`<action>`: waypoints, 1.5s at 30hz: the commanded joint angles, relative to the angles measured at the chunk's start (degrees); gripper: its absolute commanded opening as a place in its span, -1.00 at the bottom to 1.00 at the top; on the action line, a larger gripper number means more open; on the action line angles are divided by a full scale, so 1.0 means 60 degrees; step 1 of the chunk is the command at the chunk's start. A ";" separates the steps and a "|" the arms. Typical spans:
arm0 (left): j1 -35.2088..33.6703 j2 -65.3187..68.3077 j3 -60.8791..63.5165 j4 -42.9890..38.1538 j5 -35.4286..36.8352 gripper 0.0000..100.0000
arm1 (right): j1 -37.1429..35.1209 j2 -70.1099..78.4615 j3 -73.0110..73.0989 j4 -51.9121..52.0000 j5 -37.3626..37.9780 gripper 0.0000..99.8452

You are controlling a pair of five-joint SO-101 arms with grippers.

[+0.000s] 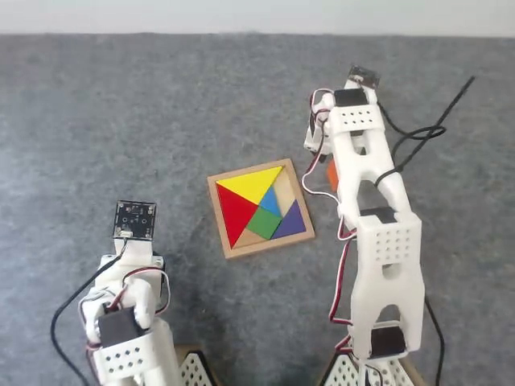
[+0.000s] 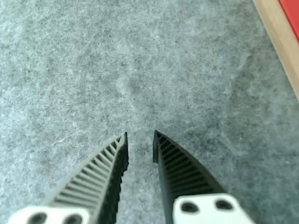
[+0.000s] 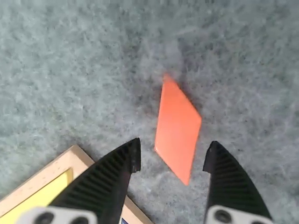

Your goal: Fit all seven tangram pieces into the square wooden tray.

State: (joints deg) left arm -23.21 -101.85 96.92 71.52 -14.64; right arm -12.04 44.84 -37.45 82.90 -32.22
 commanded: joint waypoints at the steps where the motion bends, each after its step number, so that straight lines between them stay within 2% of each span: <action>1: -0.0073 -0.0117 -0.0066 0.0059 -0.0103 -0.83 | 0.0139 -0.0198 -0.0264 -0.0154 -0.0088 -0.56; 12: -0.0322 -0.0117 -0.0066 0.0103 -0.0674 -0.83 | 0.0388 0.0549 -0.0322 -0.0549 -0.0088 -0.56; 19: -0.0322 -0.0117 -0.0066 0.0103 -0.0674 -0.83 | 0.0388 0.1927 -0.1626 -0.0740 -0.0088 -0.57; 22: -0.0322 -0.0117 -0.0066 0.0103 -0.0674 -0.83 | 0.0388 0.2396 -0.2359 -0.0432 -0.0059 -0.72; 26: -0.0322 -0.0117 -0.0066 0.0103 -0.0674 -0.83 | 0.0388 0.2835 -0.3487 0.0286 0.0996 -0.99; 35: -0.0322 -0.0117 -0.0066 0.0103 -0.0674 -0.83 | 0.0315 0.3216 -0.5963 0.2440 0.2154 -0.95; 42: -0.0322 -0.0117 -0.0066 0.0103 -0.0674 -0.83 | -0.0212 0.3128 -0.7209 0.3275 0.3897 -0.95; 45: -0.0322 -0.0117 -0.0066 0.0103 -0.0674 -0.83 | -0.0681 0.3128 -0.7487 0.3304 0.5245 -0.95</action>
State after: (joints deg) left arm -24.88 -101.85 96.92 71.69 -18.33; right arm -12.48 65.49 -78.07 100.48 -7.87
